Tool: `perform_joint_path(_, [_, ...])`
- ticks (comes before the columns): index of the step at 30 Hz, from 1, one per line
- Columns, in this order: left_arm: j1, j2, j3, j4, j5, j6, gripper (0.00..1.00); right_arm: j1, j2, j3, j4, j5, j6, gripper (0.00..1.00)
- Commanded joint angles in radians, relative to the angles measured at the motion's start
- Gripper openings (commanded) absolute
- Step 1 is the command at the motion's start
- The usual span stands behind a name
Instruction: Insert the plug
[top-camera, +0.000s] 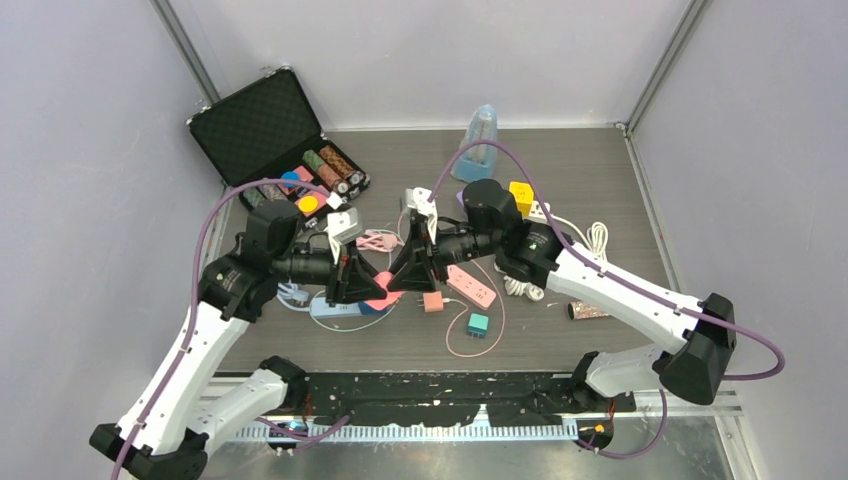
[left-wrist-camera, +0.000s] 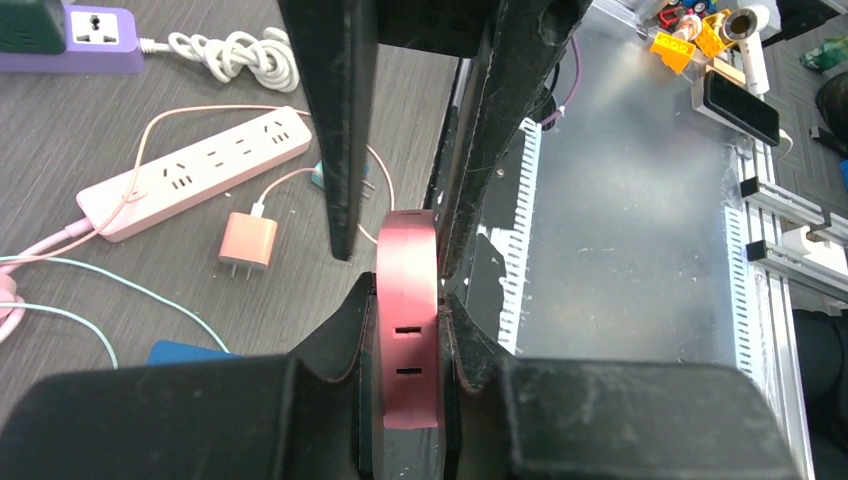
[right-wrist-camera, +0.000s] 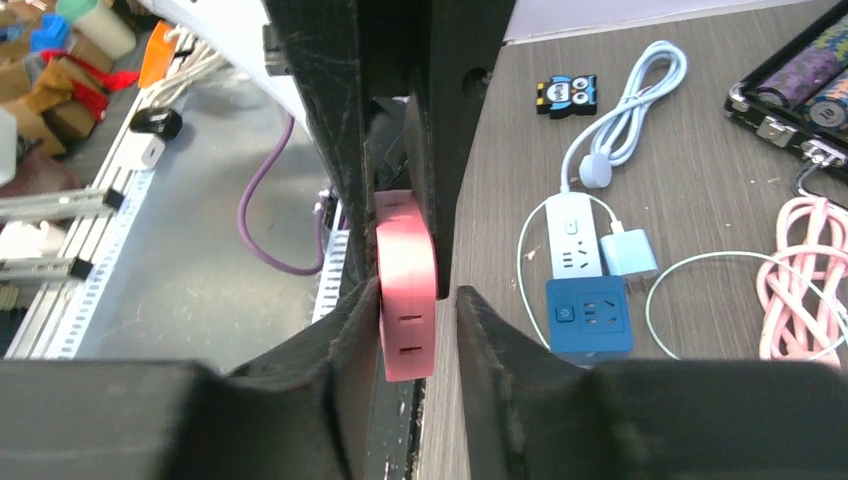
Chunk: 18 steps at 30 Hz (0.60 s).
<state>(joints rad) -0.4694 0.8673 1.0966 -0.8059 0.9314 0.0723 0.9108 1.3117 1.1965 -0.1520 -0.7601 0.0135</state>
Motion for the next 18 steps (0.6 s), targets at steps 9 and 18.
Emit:
perform_joint_path(9, [-0.006,-0.062,0.003,0.044,-0.004,-0.056,0.41,0.010,-0.020,0.035,0.085,-0.022,0.041,0.05])
perform_joint_path(18, [-0.006,-0.186,-0.148,0.379,-0.145,-0.399,0.62,0.005,-0.167,-0.139,0.438,0.089,0.221,0.06])
